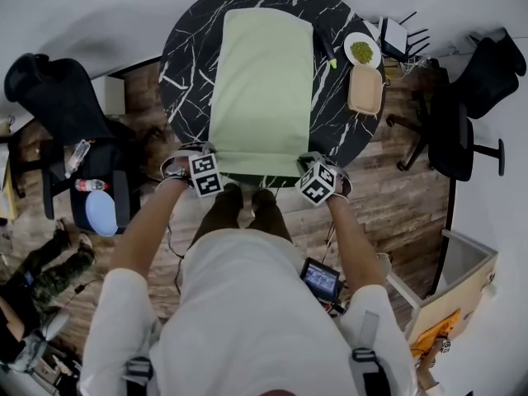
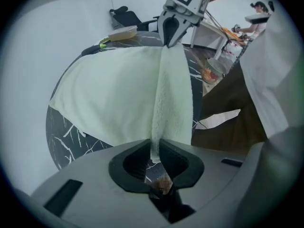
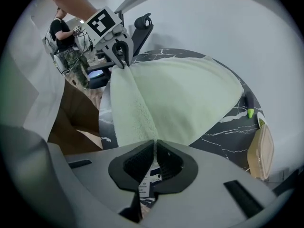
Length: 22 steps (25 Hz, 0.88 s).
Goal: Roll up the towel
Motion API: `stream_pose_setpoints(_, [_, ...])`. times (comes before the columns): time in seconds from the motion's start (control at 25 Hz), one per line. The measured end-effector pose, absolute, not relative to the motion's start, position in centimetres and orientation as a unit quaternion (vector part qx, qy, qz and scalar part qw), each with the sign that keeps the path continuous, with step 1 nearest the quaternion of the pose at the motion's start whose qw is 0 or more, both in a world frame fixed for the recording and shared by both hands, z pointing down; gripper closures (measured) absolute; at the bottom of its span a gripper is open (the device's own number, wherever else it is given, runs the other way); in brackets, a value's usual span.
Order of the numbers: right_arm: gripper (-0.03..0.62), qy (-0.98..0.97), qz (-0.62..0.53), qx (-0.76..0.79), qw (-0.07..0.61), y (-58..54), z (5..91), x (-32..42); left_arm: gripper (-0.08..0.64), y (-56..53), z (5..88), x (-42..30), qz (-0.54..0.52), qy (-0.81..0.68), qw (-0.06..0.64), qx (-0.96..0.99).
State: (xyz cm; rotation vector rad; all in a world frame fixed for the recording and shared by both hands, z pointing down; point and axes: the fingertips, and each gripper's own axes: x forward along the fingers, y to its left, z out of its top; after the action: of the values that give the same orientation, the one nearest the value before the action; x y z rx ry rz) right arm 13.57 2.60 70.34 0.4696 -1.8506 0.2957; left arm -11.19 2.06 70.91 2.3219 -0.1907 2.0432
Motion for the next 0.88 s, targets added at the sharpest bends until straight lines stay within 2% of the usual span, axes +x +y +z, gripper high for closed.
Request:
stream_pose_setpoints(0.08, [0.562,-0.789,0.12,0.209,0.565,2.5,70.0,13.8,0.465,1.7,70.5,-11.3,0.65,-0.078,0.011,0.756])
stream_pose_setpoints(0.16, [0.499,-0.791,0.113,0.221,0.558,2.1,69.3,14.2,0.404,1.2,69.8,-11.7,0.638,-0.095,0.007,0.764])
stream_pose_setpoints(0.24, [0.469,-0.793,0.098,0.235,0.553,1.8,68.4,14.9,0.381,0.9,68.9,-12.1,0.626,-0.113,0.005,0.772])
stream_pose_setpoints(0.48, [0.482,-0.825,0.021,0.209,0.525,4.3,65.4,13.5,0.38,1.6,65.7,-12.1,0.573,-0.165,-0.011,0.803])
stream_pose_setpoints(0.68, [0.492,-0.82,-0.004,0.151,0.552,8.0,67.7,12.3,0.365,6.7,67.8,-11.0,0.596,-0.087,-0.042,0.797])
stream_pose_setpoints(0.88, [0.492,-0.809,0.013,0.145,0.57,8.1,69.6,12.7,0.367,7.6,70.0,-10.4,0.62,-0.06,-0.033,0.782])
